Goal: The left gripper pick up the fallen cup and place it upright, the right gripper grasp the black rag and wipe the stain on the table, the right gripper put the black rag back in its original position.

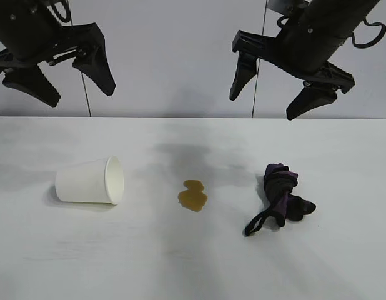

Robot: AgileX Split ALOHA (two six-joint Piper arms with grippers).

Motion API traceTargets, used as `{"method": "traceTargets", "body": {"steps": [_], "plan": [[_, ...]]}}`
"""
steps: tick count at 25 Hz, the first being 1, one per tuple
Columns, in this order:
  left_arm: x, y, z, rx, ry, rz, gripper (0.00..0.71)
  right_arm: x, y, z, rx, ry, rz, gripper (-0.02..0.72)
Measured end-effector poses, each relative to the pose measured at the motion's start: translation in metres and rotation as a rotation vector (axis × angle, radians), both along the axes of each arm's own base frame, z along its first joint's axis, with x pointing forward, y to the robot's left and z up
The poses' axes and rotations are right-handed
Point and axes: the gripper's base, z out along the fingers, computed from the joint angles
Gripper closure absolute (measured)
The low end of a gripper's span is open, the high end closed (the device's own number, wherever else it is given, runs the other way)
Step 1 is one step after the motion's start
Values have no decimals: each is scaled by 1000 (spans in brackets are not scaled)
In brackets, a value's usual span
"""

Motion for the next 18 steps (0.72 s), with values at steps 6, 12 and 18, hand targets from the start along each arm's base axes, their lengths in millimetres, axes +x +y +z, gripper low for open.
{"method": "traceTargets", "body": {"steps": [6, 12, 18], "plan": [[-15, -5, -7, 196, -40, -497, 16, -1, 0, -1, -2, 12, 3, 52], [-26, -24, -13, 395, -251, -1134, 16, -2, 0, -1, -4, 26, 7, 52], [-14, -27, -37, 437, -307, -1142, 16, -2, 0, -1, -4, 26, 7, 52]]}}
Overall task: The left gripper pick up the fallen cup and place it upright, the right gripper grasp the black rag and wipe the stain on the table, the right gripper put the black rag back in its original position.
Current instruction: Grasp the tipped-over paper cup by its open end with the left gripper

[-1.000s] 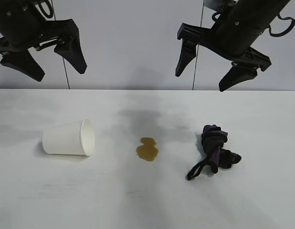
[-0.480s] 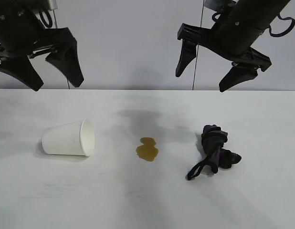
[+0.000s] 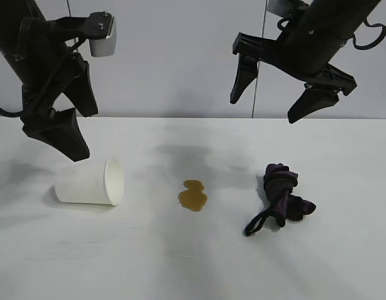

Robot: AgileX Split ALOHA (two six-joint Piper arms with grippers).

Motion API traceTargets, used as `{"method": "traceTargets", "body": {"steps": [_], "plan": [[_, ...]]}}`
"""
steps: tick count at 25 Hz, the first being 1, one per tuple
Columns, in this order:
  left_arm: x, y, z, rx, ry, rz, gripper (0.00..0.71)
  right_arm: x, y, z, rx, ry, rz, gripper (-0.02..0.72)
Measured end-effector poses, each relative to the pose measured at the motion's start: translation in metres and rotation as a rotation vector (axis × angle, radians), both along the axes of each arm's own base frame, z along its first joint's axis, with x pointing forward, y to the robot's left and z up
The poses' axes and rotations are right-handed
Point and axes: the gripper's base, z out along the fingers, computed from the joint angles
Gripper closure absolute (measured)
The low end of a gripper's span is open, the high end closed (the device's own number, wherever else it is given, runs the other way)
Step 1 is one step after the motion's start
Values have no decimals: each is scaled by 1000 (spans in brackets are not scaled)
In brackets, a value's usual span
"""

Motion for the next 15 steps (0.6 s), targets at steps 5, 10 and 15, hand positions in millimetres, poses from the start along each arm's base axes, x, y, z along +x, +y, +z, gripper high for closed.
{"method": "traceTargets", "body": {"steps": [5, 10, 15], "plan": [[8, -4, -32, 9, 44, 1, 16, 0, 0, 0, -1, 3, 1, 52], [12, -6, -54, 13, 71, -17, 16, 0, 0, 0, -1, 4, 1, 52], [16, -8, -68, 9, 77, -13, 16, 0, 0, 0, -1, 4, 1, 52]]}}
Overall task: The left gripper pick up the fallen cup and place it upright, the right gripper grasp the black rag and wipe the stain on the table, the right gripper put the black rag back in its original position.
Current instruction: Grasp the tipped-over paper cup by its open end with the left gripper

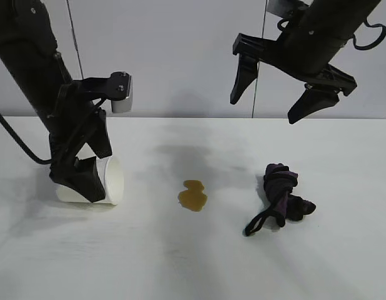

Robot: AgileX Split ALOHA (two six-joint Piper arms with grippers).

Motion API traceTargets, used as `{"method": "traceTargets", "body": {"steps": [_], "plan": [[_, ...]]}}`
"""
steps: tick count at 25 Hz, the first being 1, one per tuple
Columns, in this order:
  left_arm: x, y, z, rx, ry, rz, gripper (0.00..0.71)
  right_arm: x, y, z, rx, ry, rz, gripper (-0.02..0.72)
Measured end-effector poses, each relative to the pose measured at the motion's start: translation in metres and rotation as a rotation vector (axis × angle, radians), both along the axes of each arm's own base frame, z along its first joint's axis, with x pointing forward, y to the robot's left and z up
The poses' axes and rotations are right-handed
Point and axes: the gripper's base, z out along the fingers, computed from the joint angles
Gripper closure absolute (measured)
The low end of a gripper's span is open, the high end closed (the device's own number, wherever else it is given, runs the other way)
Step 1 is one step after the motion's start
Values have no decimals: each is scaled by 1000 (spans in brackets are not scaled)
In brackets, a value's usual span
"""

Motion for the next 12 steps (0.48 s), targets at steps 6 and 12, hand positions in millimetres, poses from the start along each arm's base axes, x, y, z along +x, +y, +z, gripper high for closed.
{"method": "traceTargets", "body": {"steps": [6, 12], "plan": [[3, 0, -9, 3, -10, 3, 74, 0, 0, 0, 0, 0, 0, 52], [4, 0, -16, 7, -23, -3, 126, 0, 0, 0, 0, 0, 0, 52]]}}
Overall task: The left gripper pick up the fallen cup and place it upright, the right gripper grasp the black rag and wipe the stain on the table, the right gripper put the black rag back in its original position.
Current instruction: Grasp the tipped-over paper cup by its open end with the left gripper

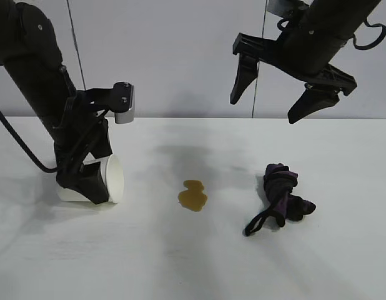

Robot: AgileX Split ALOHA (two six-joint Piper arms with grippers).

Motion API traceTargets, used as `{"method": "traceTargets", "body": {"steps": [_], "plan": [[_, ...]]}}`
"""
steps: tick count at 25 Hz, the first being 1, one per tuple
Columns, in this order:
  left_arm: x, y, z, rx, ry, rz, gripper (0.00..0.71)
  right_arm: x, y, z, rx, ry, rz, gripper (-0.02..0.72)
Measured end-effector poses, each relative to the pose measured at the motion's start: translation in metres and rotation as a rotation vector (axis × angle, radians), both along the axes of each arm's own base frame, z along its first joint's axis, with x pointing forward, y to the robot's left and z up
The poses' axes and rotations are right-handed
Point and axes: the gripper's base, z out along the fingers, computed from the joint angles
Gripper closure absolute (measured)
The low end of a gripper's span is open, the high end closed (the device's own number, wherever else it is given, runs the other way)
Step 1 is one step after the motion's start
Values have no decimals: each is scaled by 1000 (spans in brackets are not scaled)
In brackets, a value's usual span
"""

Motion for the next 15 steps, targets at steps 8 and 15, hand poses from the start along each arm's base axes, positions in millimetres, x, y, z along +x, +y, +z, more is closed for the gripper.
{"method": "traceTargets", "body": {"steps": [8, 15], "plan": [[-2, -1, -3, -19, 19, 12, 246, 0, 0, 0, 0, 3, 1, 52], [-10, -10, 13, -188, 94, -24, 254, -1, 0, 0, -1, 6, 2, 52]]}}
